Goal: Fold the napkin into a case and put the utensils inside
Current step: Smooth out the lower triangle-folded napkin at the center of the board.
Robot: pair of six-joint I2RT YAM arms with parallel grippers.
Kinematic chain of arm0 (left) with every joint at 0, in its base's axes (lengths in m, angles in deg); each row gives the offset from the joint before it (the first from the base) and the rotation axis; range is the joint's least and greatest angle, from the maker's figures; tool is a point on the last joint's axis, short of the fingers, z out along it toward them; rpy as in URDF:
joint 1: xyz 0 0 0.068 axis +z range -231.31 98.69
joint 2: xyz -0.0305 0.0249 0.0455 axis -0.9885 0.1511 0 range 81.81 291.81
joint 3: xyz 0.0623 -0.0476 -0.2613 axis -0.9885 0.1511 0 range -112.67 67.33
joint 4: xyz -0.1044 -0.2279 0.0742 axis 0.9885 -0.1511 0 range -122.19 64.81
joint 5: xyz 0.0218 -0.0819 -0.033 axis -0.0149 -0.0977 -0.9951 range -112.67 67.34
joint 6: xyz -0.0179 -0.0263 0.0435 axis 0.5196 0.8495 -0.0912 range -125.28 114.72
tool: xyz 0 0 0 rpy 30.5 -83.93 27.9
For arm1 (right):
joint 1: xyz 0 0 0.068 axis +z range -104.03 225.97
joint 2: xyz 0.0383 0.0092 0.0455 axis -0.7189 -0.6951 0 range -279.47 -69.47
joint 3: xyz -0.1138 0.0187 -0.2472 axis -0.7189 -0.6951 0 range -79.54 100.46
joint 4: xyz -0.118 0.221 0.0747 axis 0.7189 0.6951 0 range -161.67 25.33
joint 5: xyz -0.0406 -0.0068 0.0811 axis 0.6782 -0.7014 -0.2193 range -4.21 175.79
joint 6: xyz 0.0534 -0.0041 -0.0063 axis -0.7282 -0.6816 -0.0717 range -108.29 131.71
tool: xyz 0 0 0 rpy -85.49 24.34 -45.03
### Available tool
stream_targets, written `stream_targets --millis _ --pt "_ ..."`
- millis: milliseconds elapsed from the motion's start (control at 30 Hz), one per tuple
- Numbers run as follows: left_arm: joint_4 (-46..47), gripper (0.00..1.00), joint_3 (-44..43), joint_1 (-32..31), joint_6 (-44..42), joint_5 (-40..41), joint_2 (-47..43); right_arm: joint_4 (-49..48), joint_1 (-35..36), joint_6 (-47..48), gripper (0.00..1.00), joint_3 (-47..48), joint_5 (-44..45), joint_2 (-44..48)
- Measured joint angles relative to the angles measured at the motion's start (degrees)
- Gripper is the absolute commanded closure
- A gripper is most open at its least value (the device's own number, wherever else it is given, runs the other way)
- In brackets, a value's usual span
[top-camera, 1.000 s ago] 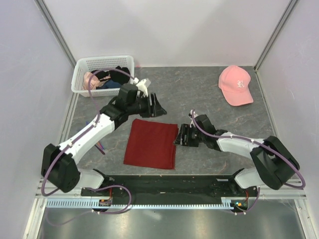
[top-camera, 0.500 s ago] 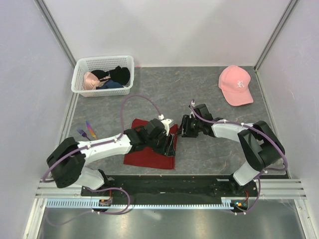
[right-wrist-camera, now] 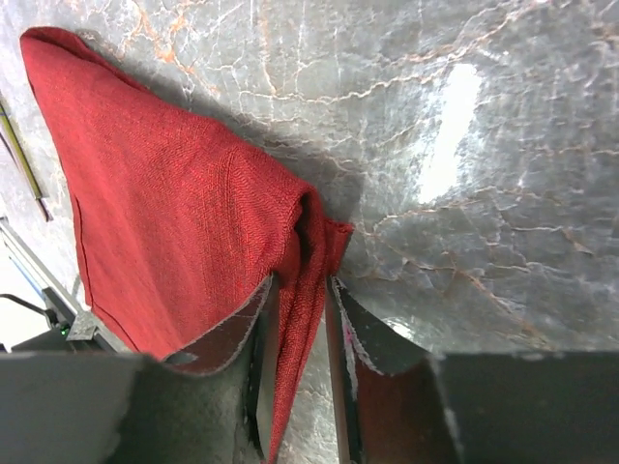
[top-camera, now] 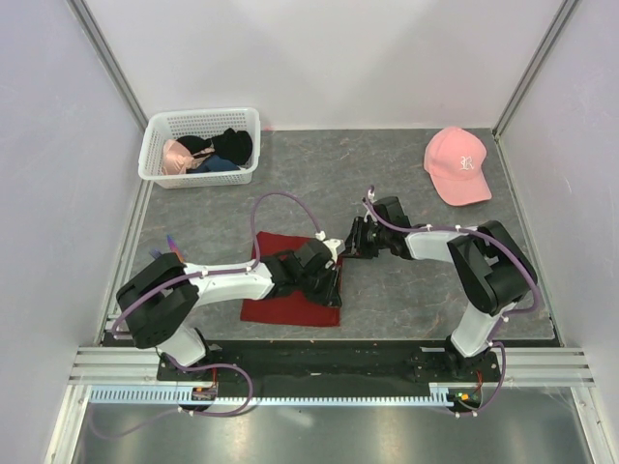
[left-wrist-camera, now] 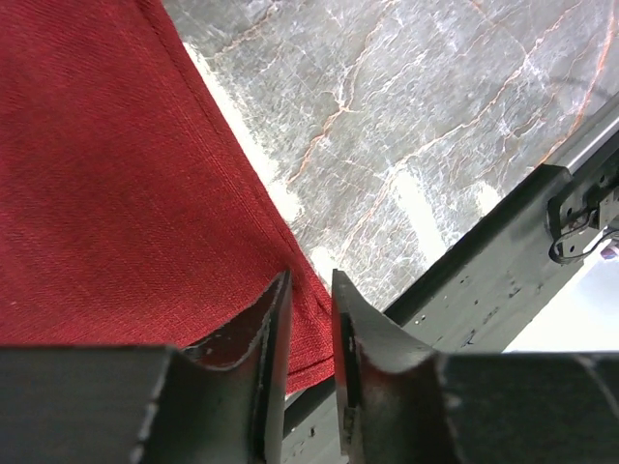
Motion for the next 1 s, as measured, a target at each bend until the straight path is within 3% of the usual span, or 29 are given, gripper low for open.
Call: stream_targets --millis 67,233,300,433,567,1000 --pt "0.8 0.75 0.2 -0.1 0.5 -0.4 0.7 -0.2 -0.2 0.0 0.75 0.1 -0.1 -0.1" --pt "2.6 0.79 0.5 -0.3 1.3 -0.9 2.6 0.2 -1.1 0.7 0.75 0.1 0.9 -0.1" --pt "3.1 0.79 0.5 -0.3 1.6 -1.5 3.7 0.3 -1.6 1.2 0.72 0.1 1.0 -0.1" --pt "4.3 0.78 1.3 -0.3 2.5 -2.4 4.3 1.5 -2.4 2.5 0.56 0.8 1.0 0.4" --pt "4.6 0.72 2.3 -0.3 3.3 -2.4 2.8 3.4 -2.5 3.5 0.43 0.9 0.8 2.2" --pt "3.2 0.74 2.5 -0.3 5.2 -2.4 -1.9 2.3 -2.6 2.3 0.39 1.9 -1.6 1.5"
